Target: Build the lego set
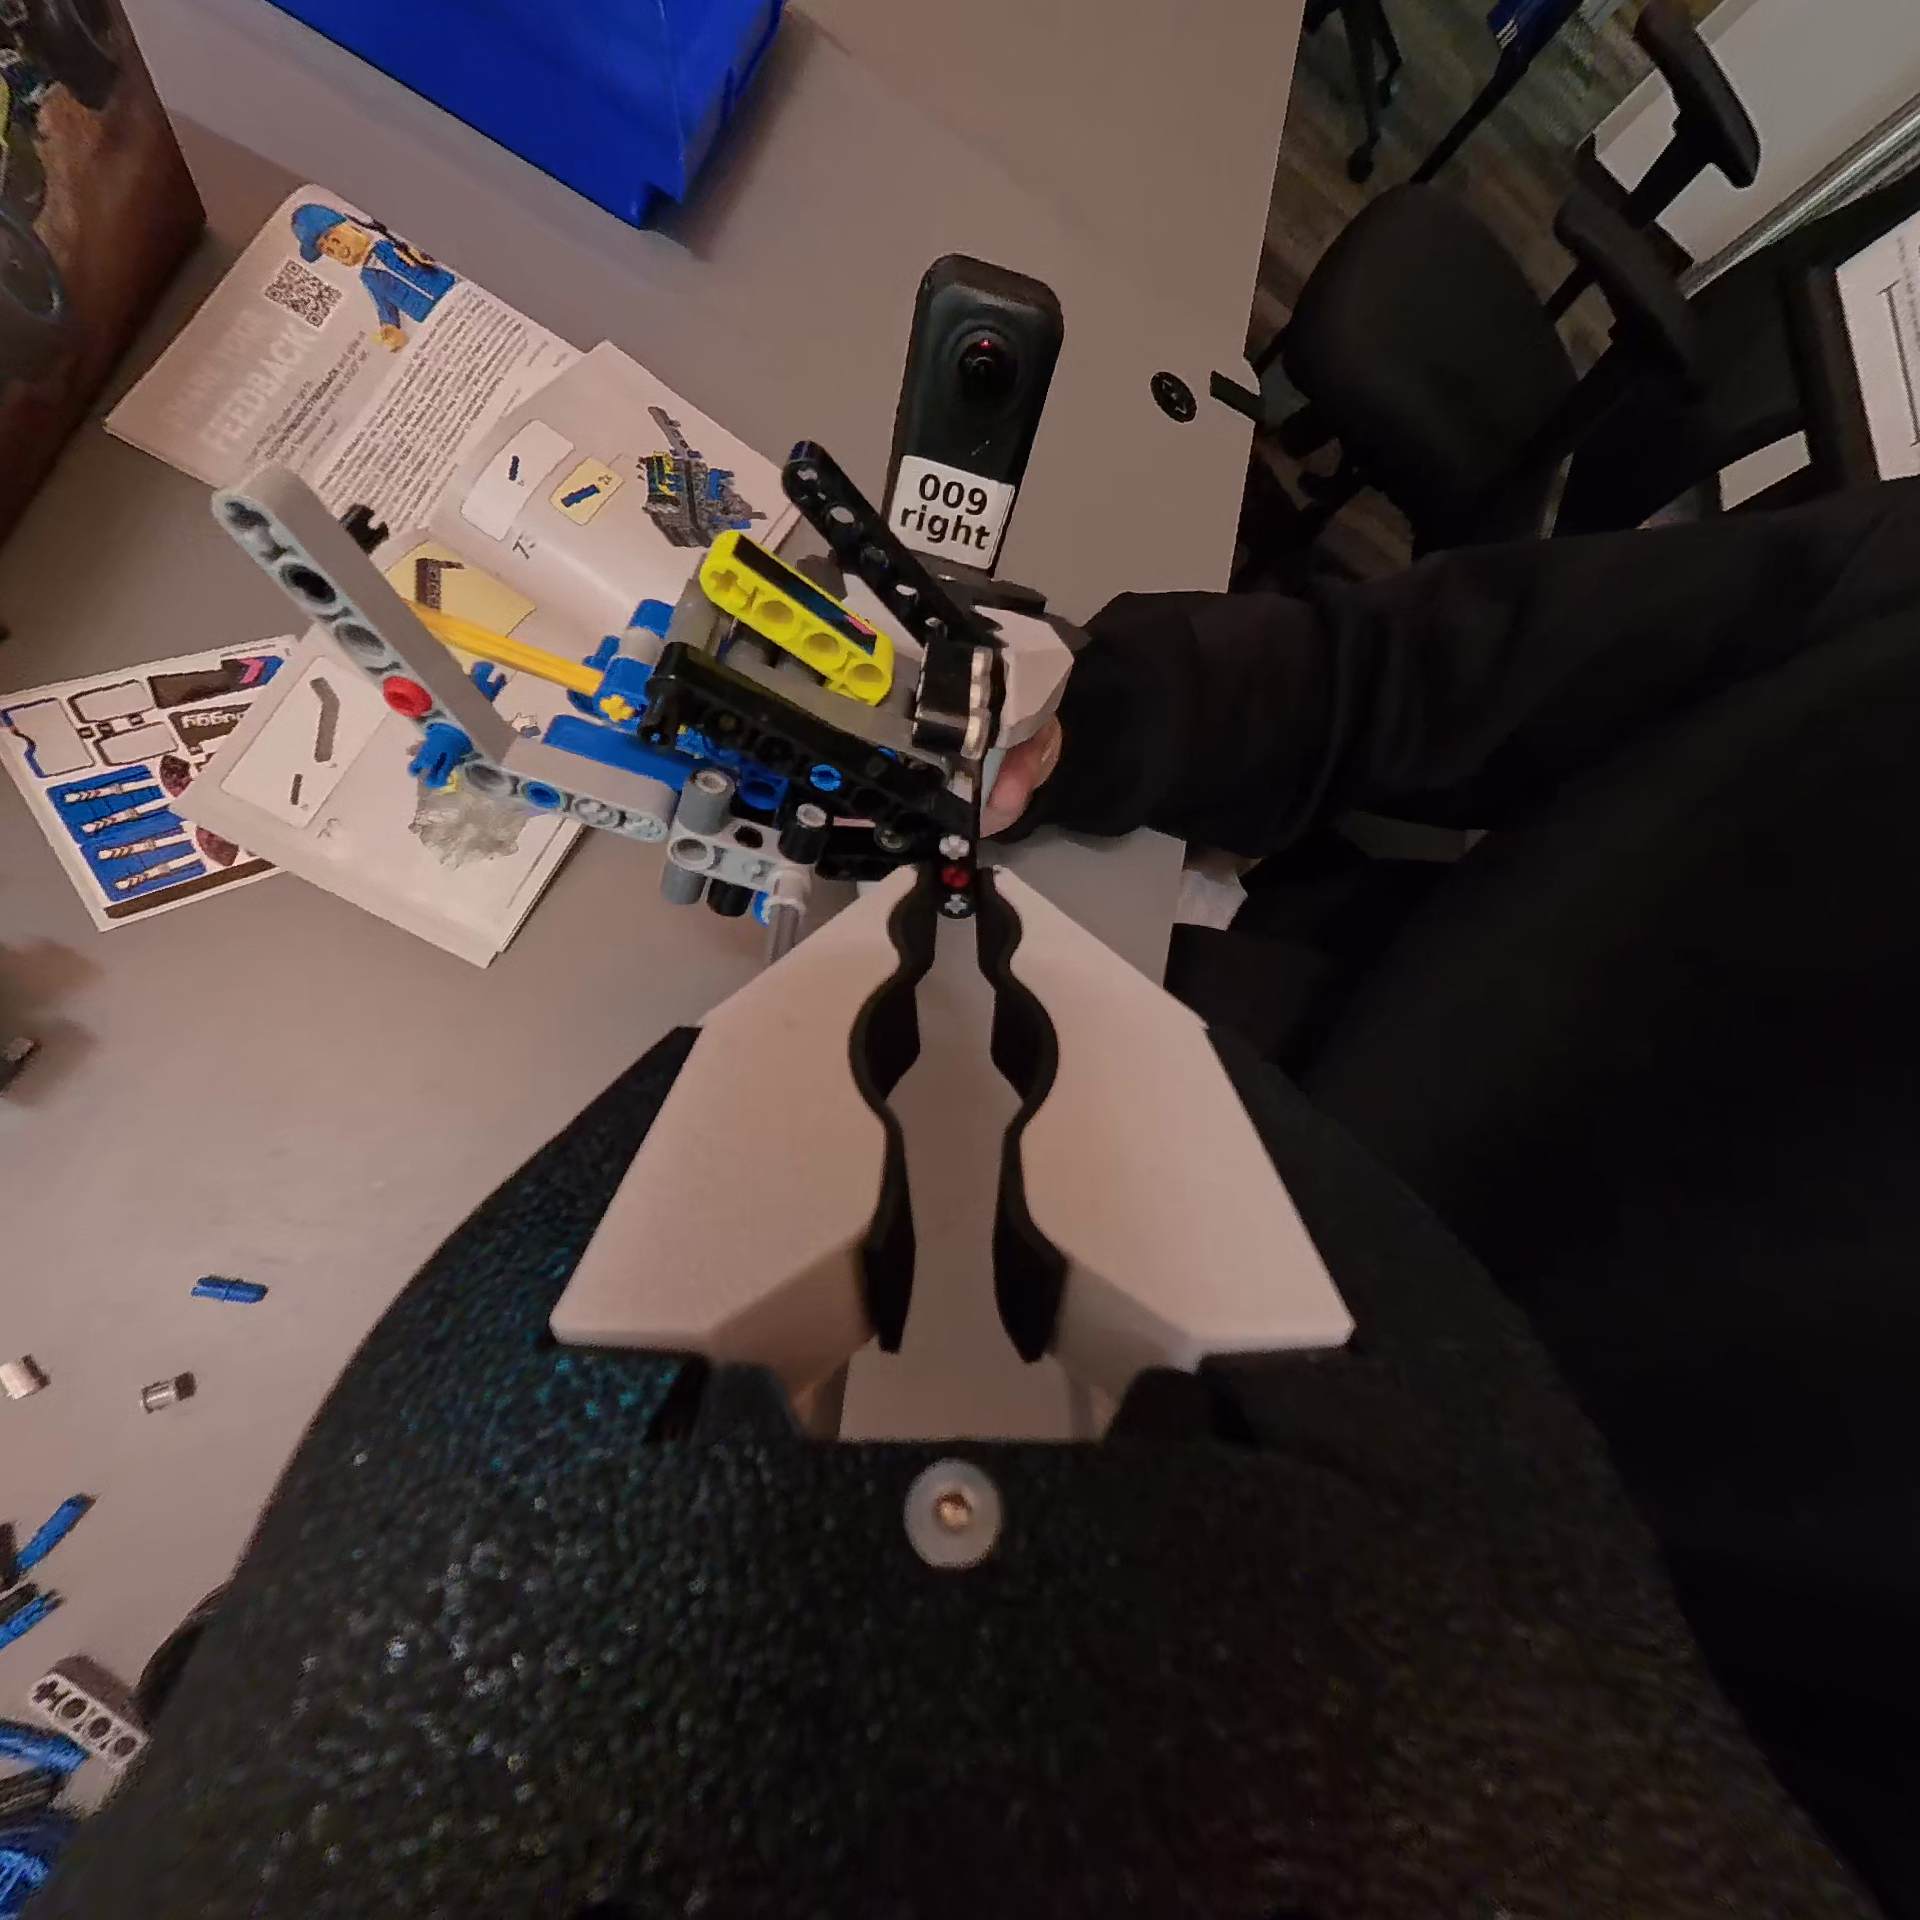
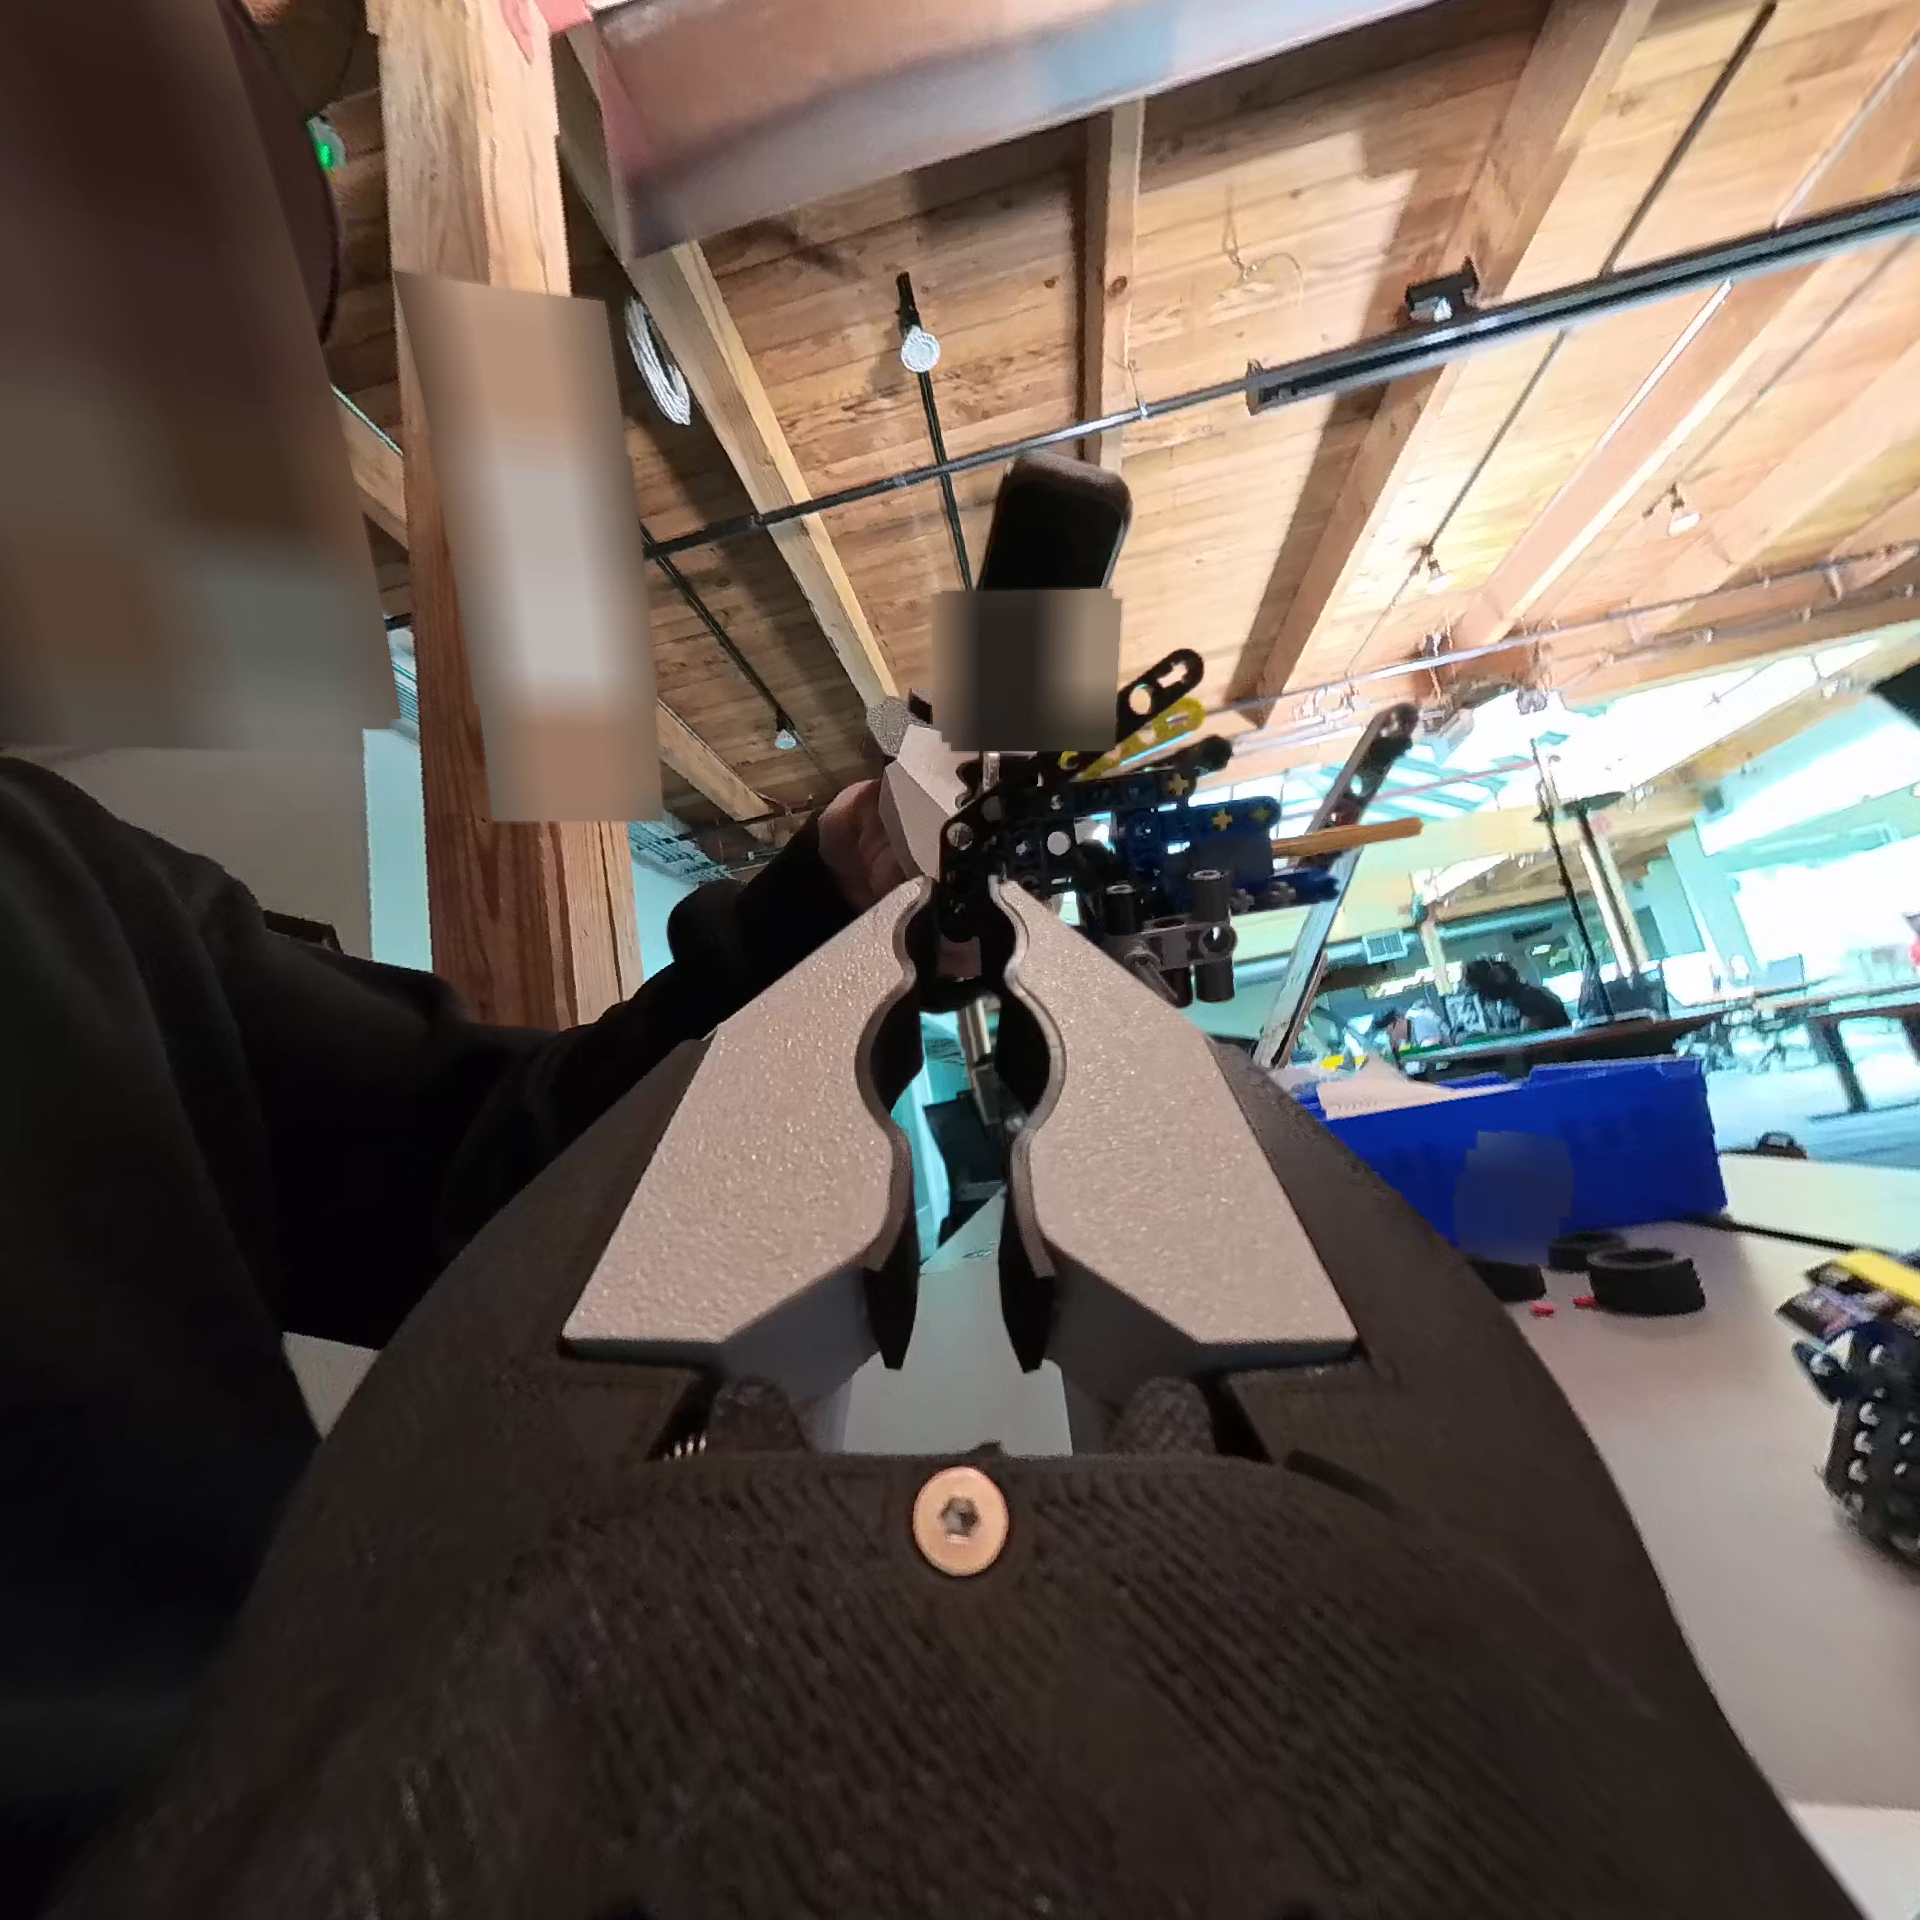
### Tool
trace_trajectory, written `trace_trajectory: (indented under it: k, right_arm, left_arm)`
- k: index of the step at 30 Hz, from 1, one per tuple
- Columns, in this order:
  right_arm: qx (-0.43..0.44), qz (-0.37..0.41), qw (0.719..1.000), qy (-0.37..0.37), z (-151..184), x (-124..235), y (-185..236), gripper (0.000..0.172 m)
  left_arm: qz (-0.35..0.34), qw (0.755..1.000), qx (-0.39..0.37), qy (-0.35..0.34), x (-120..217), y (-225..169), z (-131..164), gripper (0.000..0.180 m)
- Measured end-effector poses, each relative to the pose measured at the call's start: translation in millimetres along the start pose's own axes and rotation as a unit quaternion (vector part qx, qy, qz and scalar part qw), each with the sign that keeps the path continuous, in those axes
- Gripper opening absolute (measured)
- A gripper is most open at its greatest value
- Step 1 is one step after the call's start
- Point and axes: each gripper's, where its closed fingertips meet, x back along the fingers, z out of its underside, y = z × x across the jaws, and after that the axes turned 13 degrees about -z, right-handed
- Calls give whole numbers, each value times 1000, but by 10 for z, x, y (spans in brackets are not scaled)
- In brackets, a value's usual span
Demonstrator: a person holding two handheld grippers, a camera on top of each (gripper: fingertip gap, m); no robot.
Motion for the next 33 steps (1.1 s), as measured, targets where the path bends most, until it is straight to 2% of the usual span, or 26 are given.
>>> trace_trajectory:
  k: [6, 11, 18, 30, 33]
  right_arm:
    - [69, -35, 997, 16, -123, -15, 124, 5]
    - [77, -32, 996, 8, -179, -5, 126, 5]
    - [-33, 6, 999, 10, -40, -8, -32, 5]
    - [-169, 15, 985, 21, 148, 4, -114, 7]
    - [-193, 10, 981, 29, 198, 9, -111, 6]
  left_arm:
    - [25, 1000, 1, -5, -7, -130, -82, 4]
    - [1, 1000, -21, -8, -18, -154, -127, 4]
    - [-69, 996, -49, 17, 14, -17, -60, 4]
    - [-80, 993, -80, 33, 7, 105, 87, 4]
    - [-71, 994, -69, 45, 4, 117, 127, 4]
